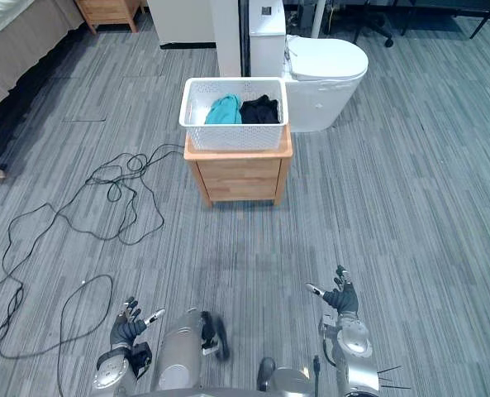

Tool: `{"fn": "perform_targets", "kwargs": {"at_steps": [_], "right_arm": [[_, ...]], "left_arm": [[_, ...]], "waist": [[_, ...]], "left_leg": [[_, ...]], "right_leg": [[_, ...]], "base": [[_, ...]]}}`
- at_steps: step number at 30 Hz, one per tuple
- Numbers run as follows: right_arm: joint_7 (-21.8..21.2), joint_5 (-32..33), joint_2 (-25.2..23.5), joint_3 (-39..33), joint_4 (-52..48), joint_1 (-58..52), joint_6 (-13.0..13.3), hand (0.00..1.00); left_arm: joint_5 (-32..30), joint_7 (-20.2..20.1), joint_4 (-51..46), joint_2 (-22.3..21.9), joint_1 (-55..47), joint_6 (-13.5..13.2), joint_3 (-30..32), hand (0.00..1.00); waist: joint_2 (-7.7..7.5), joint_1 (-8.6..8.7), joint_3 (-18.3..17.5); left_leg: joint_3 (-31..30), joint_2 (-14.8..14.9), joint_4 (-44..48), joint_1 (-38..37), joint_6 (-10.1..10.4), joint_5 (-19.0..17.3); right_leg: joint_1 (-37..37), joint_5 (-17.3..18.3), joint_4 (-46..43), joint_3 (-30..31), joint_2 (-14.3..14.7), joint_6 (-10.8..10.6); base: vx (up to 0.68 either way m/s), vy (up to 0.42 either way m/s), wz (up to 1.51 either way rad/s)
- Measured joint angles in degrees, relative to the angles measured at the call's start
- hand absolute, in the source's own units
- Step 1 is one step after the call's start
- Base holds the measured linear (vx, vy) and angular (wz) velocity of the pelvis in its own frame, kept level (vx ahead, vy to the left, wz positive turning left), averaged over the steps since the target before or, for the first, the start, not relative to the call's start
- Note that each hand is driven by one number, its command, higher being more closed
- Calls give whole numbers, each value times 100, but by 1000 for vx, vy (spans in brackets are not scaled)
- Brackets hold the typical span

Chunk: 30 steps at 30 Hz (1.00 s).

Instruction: Pick up the laundry basket with both hands and put the clothes into the washing machine.

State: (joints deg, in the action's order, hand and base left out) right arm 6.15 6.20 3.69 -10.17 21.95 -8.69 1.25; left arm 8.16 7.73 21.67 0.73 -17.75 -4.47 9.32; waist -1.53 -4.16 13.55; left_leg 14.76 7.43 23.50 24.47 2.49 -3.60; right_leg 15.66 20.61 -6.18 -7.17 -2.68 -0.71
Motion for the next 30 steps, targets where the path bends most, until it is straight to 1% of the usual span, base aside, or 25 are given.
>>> {"fn": "perform_targets", "kwargs": {"at_steps": [1, 2, 3, 4, 5, 6, 7, 8, 9, 11, 12, 13, 14, 15, 17, 19, 20, 21, 22, 23, 24, 25, 26, 28, 30], "right_arm": [[2, -8, -41, -10, -8, -64, -6, 0], [1, -11, -80, -12, -19, -61, -6, 0], [1, -11, -136, -12, -19, -61, -5, 0], [1, -19, -267, -14, -12, -53, -1, 0], [3, -35, -293, -6, 18, -37, 0, 0], [5, -108, -286, 49, 212, 13, -18, 0], [-2, -231, -288, 209, 267, 34, -43, 0], [-4, -236, -289, 238, 264, 35, -41, 0], [-12, -240, -297, 332, 234, 38, -21, 0], [-19, -242, -332, 338, 220, 72, -9, 0], [-16, -241, -304, 326, 217, 79, -3, 0], [-17, -242, -288, 327, 249, 48, -1, 0], [-14, -240, -290, 333, 316, -30, 2, 0], [-1, -239, -123, 309, 435, -27, -25, 0], [8, -234, -185, 217, 360, -51, -28, 0], [17, -232, -214, 98, 195, -200, -28, 0], [18, -227, -211, 105, 50, -284, -23, 0], [19, -223, -214, 132, -119, -333, -22, 0], [21, -223, -212, 154, -195, -344, -17, 0], [25, -220, -192, 170, -318, -344, -7, 0], [25, -221, -181, 176, -477, -358, 21, 0], [37, -222, -151, 162, -564, -372, 26, 0], [38, -223, -192, 172, -544, -378, 8, 0], [53, -223, -265, 156, -664, -574, -9, 0], [129, -227, -264, 149, -778, -652, -10, 0]], "left_arm": [[-7, 2, -14, -5, 21, 27, -12, 0], [-28, -12, -41, 1, 42, 27, -40, 0], [-46, -15, -43, 11, 70, 26, -58, 0], [-46, -7, -28, 80, 194, 36, -140, 0], [-46, -2, -11, 127, 279, 42, -234, 0], [-54, 9, 91, 197, 434, 47, -354, 0], [-84, 21, 147, 234, 453, 47, -464, 0], [-109, 23, 153, 234, 453, 47, -468, 0], [-133, 26, 139, 238, 461, 32, -468, 0], [-158, 34, 173, 280, 531, 18, -468, 0], [-159, 33, 250, 305, 565, 4, -452, 0], [-159, 33, 302, 319, 558, 2, -431, 0], [-160, 34, 410, 436, 515, 27, -382, 0], [-172, 31, 644, 273, 548, 94, -337, 0], [-218, 3, 622, 159, 541, 79, -332, 0], [-226, -7, 561, 66, 550, 66, -333, 0], [-226, -13, 550, 2, 543, 41, -249, 0], [-226, -13, 546, -14, 511, 42, -217, 0], [-226, -16, 541, -18, 480, 42, -217, 0], [-226, -15, 484, -42, 405, 46, -208, 0], [-226, -15, 362, -93, 293, 47, -210, 0], [-224, -11, 284, -201, 140, 48, -189, 0], [-224, -11, 295, -218, 115, 63, -185, 0], [-222, -10, 259, -166, 28, 82, -64, 0], [-217, -7, 247, -149, 26, 81, -3, 0]], "waist": [[-81, -6, -69], [-113, -15, -77], [-160, -3, -83], [-268, 89, -82], [-302, 166, -74], [-279, 281, -31], [-193, 355, 34], [-172, 364, 46], [-104, 416, 57], [-47, 475, 74], [-54, 533, 64], [-86, 546, 39], [-281, 534, -43], [-29, 479, -77], [-15, 487, -98], [-21, 481, -86], [17, 467, -60], [7, 383, -61], [-9, 316, -72], [-23, 275, -94], [66, 275, -139], [231, 270, -168], [171, 246, -192], [31, 230, -285], [32, 197, -293]], "left_leg": [[86, -60, 340, -30, -325, -101], [137, -81, 498, -89, -514, -242], [196, -132, 600, -193, -556, -418], [271, -307, 652, -539, -629, -830], [272, -400, 634, -706, -657, -942], [272, -502, 581, -1170, -744, -1150], [275, -550, 282, -1909, -770, -1251], [281, -550, 207, -2035, -770, -1251], [272, -535, -110, -2498, -770, -1251], [229, -532, -495, -2977, -736, -1266], [148, -539, -671, -3224, -558, -1360], [106, -592, -695, -3309, -407, -1445], [-37, -672, -567, -3423, -175, -1616], [-233, -434, -303, -3420, -91, -1657], [-383, -339, -28, -3116, -45, -1713], [-325, -188, 230, -2826, 49, -1660], [-302, 39, 727, -2555, 116, -1619], [-166, 255, 1361, -2199, 45, -1662], [-102, 314, 1528, -2030, 15, -1680], [-52, 384, 1528, -1845, 5, -1682], [-64, 437, 761, -1716, 61, -1444], [-80, 517, 151, -1726, 137, -945], [-25, 429, 32, -1809, 139, -919], [106, 116, -416, -2046, 19, -839], [214, 23, -625, -2209, 2, -828]], "right_leg": [[-87, 45, -534, 26, -170, -82], [-202, 36, -974, 50, -257, -99], [-383, -1, -1552, 97, -348, -157], [-1269, -659, -3772, 140, -751, -472], [-1646, -1029, -4610, 162, -894, -389], [-2147, -977, -5797, 157, -1054, -237], [-2568, -828, -6182, 55, -1040, -5], [-2640, -803, -6157, 3, -1027, 15], [-3014, -674, -5880, -243, -959, 8], [-3481, -596, -4816, -507, -785, -87], [-3648, -684, -3684, -630, -546, -126], [-3617, -929, -2925, -608, -369, -75], [-3553, -2102, -1651, -455, 6, 693], [-3351, -2018, -1619, -413, 128, 677], [-3038, -1982, -1188, -439, 109, 671], [-2598, -1808, -954, -616, 23, 541], [-2284, -1608, -879, -724, 16, 523], [-2071, -1451, -863, -722, 0, 498], [-2011, -1422, -859, -692, -41, 456], [-1991, -1394, -863, -656, -90, 383], [-2008, -1343, -945, -626, -109, 150], [-2026, -1233, -1035, -562, -25, -30], [-2056, -1265, -1052, -483, -95, -68], [-1947, -1288, -806, -451, -331, -199], [-1781, -1380, -538, -374, -358, -297]], "base": [[729, 254, -37], [739, 247, -29], [701, 285, -27], [681, 275, -12], [642, 219, 18], [652, 150, 30], [780, 138, 22], [778, 100, -1], [744, 61, 5], [552, 10, 27], [503, -27, 38], [750, -31, 33], [629, -32, 10], [712, -35, 6], [498, -57, 24], [329, -49, 61], [288, 41, 53], [295, 110, 30], [205, 132, -7], [170, 148, -23], [172, 185, -22], [213, 229, -22], [215, 203, -16], [238, 173, -4], [182, 112, -15]]}}
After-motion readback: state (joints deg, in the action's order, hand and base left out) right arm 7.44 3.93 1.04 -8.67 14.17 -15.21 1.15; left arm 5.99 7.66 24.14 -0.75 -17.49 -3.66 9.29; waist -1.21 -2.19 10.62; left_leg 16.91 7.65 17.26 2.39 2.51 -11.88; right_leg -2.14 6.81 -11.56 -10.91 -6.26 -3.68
